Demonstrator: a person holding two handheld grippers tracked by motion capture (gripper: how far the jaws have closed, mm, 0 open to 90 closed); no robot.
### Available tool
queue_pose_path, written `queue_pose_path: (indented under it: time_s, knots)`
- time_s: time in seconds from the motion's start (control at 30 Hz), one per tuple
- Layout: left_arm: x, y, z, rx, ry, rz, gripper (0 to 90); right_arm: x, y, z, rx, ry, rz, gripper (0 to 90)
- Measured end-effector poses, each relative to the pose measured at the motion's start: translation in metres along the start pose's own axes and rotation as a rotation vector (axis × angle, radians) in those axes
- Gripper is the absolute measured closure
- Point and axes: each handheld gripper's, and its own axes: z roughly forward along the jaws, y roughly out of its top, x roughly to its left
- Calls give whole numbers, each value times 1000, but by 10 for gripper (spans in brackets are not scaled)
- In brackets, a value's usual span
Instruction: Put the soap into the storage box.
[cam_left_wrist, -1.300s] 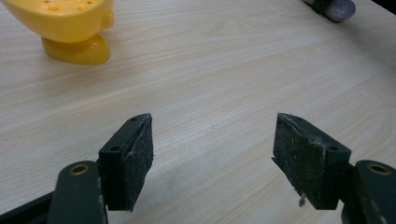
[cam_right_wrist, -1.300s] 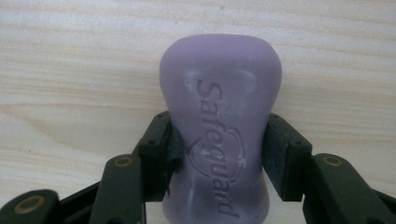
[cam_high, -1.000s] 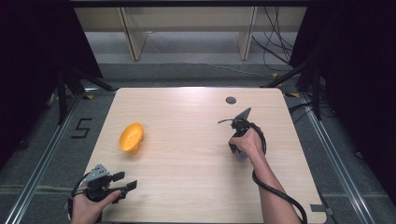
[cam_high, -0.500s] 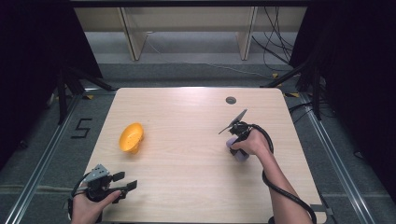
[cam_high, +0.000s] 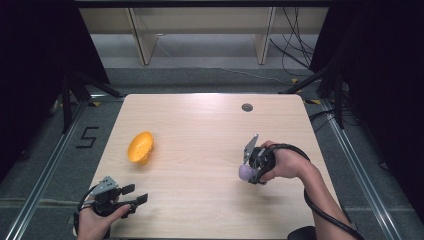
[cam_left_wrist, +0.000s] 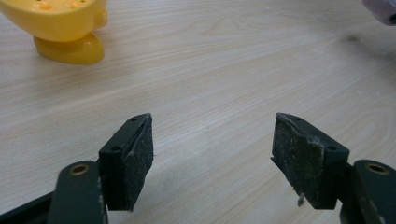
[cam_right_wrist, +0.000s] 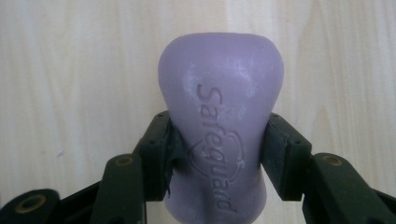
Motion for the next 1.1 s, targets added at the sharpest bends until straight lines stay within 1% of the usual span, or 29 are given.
queue_pose_path:
  time_s: [0.03, 0.07, 0.1, 0.13, 0.2, 0.23, 0.27, 0.3, 0.33, 0.37, 0.4, 0.47, 0.53, 0.57, 0.6, 0.63, 0.67, 0.7, 0.73, 0.77, 0.8, 0.83, 0.87, 0.9, 0.93, 0.97, 1.03, 1.07, 1.1]
  knots:
    - [0, 0, 0, -5, 3, -2, 287, 0, 0, 0, 0, 0, 0, 501]
    - [-1, 0, 0, 4, 12, -3, 288, 5, -1, -3, 20, -9, 25, 501]
    - [-1, 0, 0, 5, 13, -1, 288, 6, -1, -4, 20, -6, 6, 501]
    - [0, 0, 1, -7, -6, 2, 288, 10, 0, -5, 18, 3, -48, 501]
    - [0, 1, 0, -4, -7, 4, 289, 12, 1, -5, 14, 12, -65, 501]
    - [-1, 1, 0, -6, -4, -5, 290, 17, 1, -7, 32, 14, -27, 501]
    - [-2, 2, 0, -7, -2, 12, 292, 22, 5, -7, 25, 18, -57, 501]
    - [-2, 2, 0, -9, -12, 14, 292, 22, 5, -7, 25, 18, -57, 501]
    - [-4, 2, 0, -8, -12, 14, 292, 25, 9, -5, 2, 28, -104, 501]
    - [-4, 2, 0, -8, -12, 14, 293, 25, 9, -5, 2, 28, -104, 501]
    - [-5, 3, 1, -13, -25, 21, 293, 33, 13, -5, 24, 33, -71, 501]
    - [-5, 3, 1, -7, -27, 31, 293, 33, 20, -1, -8, 42, -166, 501]
    - [-6, 3, 1, -6, -21, 27, 293, 36, 22, -1, -4, 39, -151, 501]
    - [-7, 3, 2, -8, -32, 27, 293, 38, 24, -1, -2, 38, -154, 501]
    - [-7, 3, 2, -8, -33, 28, 293, 40, 27, -1, -6, 35, -173, 501]
    - [-7, 3, 2, -7, -38, 28, 293, 42, 29, -2, -2, 27, -171, 501]
    - [-8, 4, 3, -4, -35, 28, 293, 42, 31, -1, -12, 32, -209, 501]
    - [-9, 4, 3, -6, -43, 28, 293, 43, 34, -1, -20, 28, -226, 501]
    - [-10, 5, 4, 0, -41, 30, 293, 47, 35, -3, -8, 19, -189, 501]
    - [-12, 7, 5, -3, -70, 29, 293, 49, 39, -3, -22, 13, -233, 501]
    - [-12, 7, 5, -3, -70, 29, 293, 49, 39, -3, -22, 13, -233, 501]
    - [-16, 9, 7, -16, -86, 27, 293, 51, 42, -2, -34, -5, -268, 501]
    - [-16, 9, 7, -16, -86, 27, 293, 51, 42, -2, -34, -5, -268, 501]
    - [-19, 12, 8, -10, -92, 36, 293, 56, 42, -4, -22, -20, -218, 501]
    - [-22, 13, 9, -9, -105, 35, 293, 56, 45, -3, -38, -38, -267, 501]
    - [-24, 15, 10, -3, -117, 45, 293, 61, 45, -3, -30, -65, -228, 501]
    - [-28, 17, 12, -8, -131, 53, 293, 68, 47, -1, -28, -97, -243, 501]
    - [-30, 18, 12, -2, -123, 54, 293, 70, 47, 0, -33, -111, -271, 501]
    - [-31, 18, 14, -16, -141, 51, 293, 72, 47, 1, -30, -128, -289, 501]
